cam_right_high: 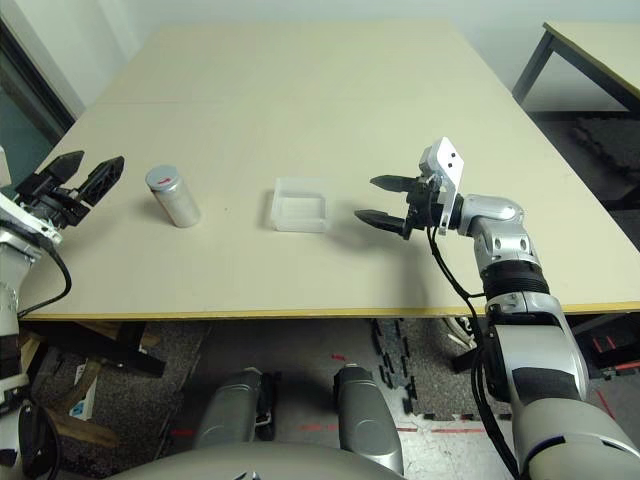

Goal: Pour the medicine from the bottle into the box.

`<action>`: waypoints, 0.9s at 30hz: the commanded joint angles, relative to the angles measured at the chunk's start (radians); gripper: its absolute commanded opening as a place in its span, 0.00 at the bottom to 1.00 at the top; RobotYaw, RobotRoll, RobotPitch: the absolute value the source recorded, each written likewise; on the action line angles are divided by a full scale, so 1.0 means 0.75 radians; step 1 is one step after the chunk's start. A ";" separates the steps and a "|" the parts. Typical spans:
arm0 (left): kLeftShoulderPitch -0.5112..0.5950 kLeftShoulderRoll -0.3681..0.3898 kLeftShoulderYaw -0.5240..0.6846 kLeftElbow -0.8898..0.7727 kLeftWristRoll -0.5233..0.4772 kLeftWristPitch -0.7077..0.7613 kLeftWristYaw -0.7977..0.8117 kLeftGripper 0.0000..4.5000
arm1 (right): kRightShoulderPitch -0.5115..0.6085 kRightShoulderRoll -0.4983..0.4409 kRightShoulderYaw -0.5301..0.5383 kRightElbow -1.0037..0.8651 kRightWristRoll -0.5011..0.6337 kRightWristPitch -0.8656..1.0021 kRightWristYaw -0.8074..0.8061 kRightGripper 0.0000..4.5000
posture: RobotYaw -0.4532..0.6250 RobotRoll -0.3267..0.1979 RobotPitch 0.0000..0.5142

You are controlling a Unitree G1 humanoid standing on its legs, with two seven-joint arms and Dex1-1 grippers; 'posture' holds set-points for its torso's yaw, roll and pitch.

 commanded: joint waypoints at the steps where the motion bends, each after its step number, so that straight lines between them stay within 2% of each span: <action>1: 0.071 -0.015 -0.004 -0.037 -0.019 0.003 -0.036 1.00 | -0.021 0.000 0.008 0.025 -0.012 -0.012 -0.001 1.00 | 0.39 0.62 0.20; 4: 0.111 -0.019 -0.028 -0.020 0.002 -0.031 -0.068 1.00 | -0.023 -0.001 0.007 0.022 -0.010 -0.007 0.002 1.00 | 0.38 0.62 0.21; 9: 0.133 -0.018 -0.129 0.081 0.110 -0.162 -0.152 1.00 | -0.024 -0.006 0.009 0.012 -0.008 0.006 0.013 1.00 | 0.37 0.62 0.21; 17: 0.033 -0.033 -0.221 0.311 0.208 -0.318 -0.237 1.00 | -0.018 -0.015 0.010 -0.009 -0.008 0.013 0.020 1.00 | 0.34 0.62 0.21; 27: -0.058 -0.059 -0.280 0.492 0.296 -0.461 -0.247 1.00 | 0.000 -0.030 0.006 -0.039 -0.002 0.024 0.023 1.00 | 0.33 0.62 0.22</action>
